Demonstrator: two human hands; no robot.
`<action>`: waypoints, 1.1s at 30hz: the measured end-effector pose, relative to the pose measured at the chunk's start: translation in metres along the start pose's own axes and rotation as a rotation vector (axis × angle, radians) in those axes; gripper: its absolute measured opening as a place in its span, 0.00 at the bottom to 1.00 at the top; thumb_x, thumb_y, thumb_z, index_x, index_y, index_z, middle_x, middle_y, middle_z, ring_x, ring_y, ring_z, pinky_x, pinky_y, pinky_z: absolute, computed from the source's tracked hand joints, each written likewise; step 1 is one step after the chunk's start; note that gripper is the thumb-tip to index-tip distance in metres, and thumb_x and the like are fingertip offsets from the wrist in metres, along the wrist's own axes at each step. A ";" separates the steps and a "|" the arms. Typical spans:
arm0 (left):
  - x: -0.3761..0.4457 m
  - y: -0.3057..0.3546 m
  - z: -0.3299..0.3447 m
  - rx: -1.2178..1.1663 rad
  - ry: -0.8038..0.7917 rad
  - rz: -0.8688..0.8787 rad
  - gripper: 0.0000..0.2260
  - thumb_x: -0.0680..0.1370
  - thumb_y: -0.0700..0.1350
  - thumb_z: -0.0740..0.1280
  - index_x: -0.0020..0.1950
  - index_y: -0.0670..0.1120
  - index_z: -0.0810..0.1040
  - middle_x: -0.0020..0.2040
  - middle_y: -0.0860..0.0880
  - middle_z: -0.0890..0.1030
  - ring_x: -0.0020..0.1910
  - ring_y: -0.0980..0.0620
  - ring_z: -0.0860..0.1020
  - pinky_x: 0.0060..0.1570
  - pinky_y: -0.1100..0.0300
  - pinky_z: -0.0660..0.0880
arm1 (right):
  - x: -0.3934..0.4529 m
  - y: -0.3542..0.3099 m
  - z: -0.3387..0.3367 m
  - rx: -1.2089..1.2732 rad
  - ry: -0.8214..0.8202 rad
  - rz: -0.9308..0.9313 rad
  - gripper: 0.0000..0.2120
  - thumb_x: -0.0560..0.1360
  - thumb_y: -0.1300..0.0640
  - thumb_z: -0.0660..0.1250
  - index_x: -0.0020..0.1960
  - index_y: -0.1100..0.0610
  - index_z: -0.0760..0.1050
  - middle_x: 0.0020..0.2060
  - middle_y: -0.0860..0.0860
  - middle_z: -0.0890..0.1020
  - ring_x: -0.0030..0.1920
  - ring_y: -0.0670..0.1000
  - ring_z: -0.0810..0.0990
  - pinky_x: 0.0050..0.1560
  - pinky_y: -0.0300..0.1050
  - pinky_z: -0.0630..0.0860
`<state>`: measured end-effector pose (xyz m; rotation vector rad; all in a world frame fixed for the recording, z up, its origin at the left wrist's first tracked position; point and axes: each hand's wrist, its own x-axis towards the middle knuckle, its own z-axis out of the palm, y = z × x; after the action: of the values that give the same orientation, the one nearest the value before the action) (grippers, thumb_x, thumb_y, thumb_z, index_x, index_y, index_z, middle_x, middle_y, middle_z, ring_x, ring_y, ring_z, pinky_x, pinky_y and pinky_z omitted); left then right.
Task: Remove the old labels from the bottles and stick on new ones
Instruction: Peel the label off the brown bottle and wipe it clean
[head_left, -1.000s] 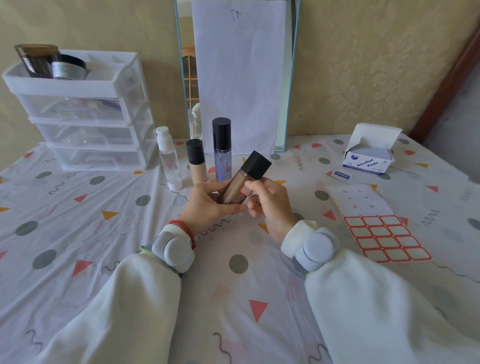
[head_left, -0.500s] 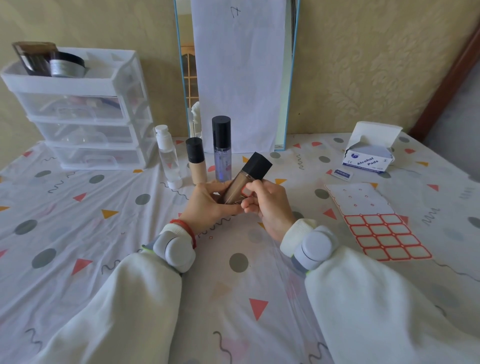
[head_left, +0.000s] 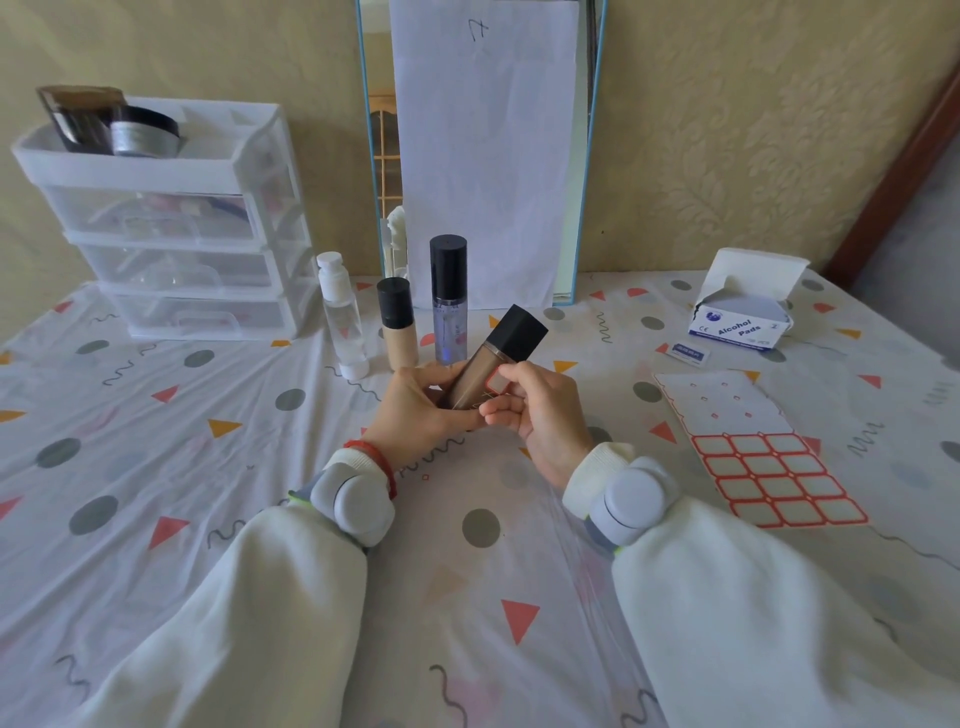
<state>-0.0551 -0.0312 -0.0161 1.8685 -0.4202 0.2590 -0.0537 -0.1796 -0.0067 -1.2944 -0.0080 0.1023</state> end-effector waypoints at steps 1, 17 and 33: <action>0.000 0.000 0.000 -0.004 0.001 -0.003 0.22 0.66 0.34 0.77 0.48 0.60 0.80 0.38 0.65 0.82 0.38 0.65 0.79 0.39 0.73 0.74 | 0.000 0.000 0.000 0.001 0.006 0.000 0.10 0.77 0.62 0.62 0.39 0.61 0.78 0.29 0.53 0.81 0.29 0.49 0.81 0.30 0.37 0.76; -0.001 -0.002 0.000 0.036 0.013 0.010 0.21 0.67 0.37 0.77 0.50 0.60 0.79 0.38 0.66 0.81 0.37 0.66 0.78 0.37 0.75 0.72 | -0.001 -0.001 0.000 0.058 -0.014 0.009 0.10 0.77 0.62 0.62 0.39 0.62 0.78 0.28 0.53 0.81 0.31 0.51 0.83 0.31 0.38 0.78; 0.000 -0.002 0.000 0.107 0.017 -0.018 0.20 0.67 0.41 0.78 0.53 0.59 0.81 0.43 0.50 0.78 0.40 0.56 0.76 0.42 0.66 0.76 | -0.002 -0.001 0.001 0.054 0.005 0.010 0.09 0.76 0.64 0.61 0.40 0.65 0.77 0.30 0.55 0.80 0.30 0.51 0.82 0.31 0.38 0.78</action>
<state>-0.0538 -0.0304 -0.0180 1.9724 -0.3840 0.2900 -0.0554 -0.1789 -0.0057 -1.2408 0.0048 0.1072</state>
